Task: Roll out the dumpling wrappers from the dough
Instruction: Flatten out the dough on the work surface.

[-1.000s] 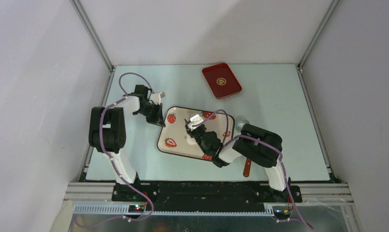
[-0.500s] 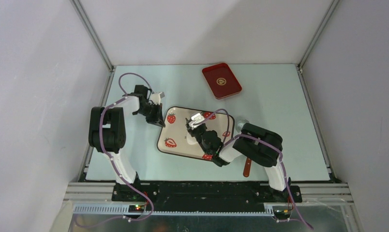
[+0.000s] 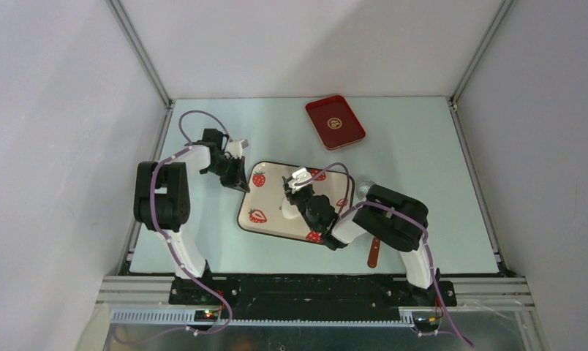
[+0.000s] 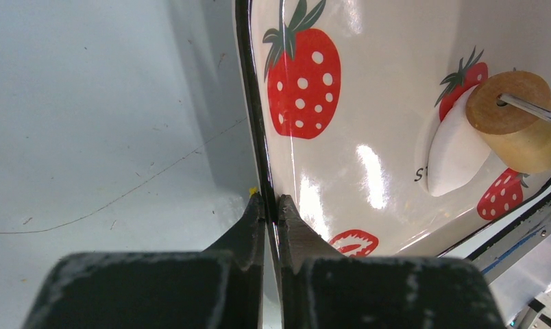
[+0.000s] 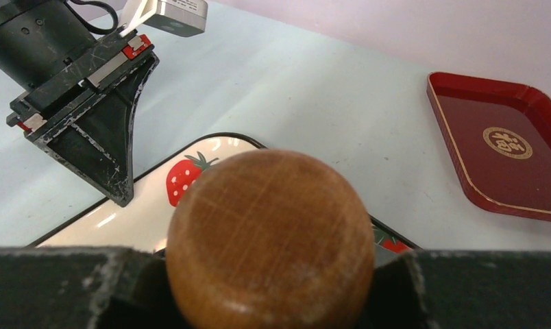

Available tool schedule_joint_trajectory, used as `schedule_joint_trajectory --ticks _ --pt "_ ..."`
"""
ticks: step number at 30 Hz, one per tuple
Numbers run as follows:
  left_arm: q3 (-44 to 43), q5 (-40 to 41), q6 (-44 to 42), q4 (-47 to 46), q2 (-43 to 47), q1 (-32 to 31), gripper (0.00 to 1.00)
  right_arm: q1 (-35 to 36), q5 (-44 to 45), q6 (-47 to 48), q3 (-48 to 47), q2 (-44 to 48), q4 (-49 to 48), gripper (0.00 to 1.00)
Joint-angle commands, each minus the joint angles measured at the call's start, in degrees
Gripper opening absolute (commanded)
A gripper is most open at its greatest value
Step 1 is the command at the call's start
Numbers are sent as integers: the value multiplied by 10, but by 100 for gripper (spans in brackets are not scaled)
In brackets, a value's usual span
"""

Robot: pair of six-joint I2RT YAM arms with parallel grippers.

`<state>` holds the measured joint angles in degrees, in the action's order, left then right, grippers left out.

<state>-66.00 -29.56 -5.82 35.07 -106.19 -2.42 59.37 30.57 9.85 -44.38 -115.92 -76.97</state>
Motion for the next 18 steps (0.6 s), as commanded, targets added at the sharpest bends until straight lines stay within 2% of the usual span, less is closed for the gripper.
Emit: schedule_joint_trajectory --ticks 1,14,18 --pt "1 1 -12 -5 26 13 0 -15 21 -16 10 -13 91 0" --pt "1 0 -13 -4 26 14 0 -17 22 -24 10 -9 95 0" --pt "0 2 -12 -5 25 14 0 -1 27 0 10 -14 73 0"
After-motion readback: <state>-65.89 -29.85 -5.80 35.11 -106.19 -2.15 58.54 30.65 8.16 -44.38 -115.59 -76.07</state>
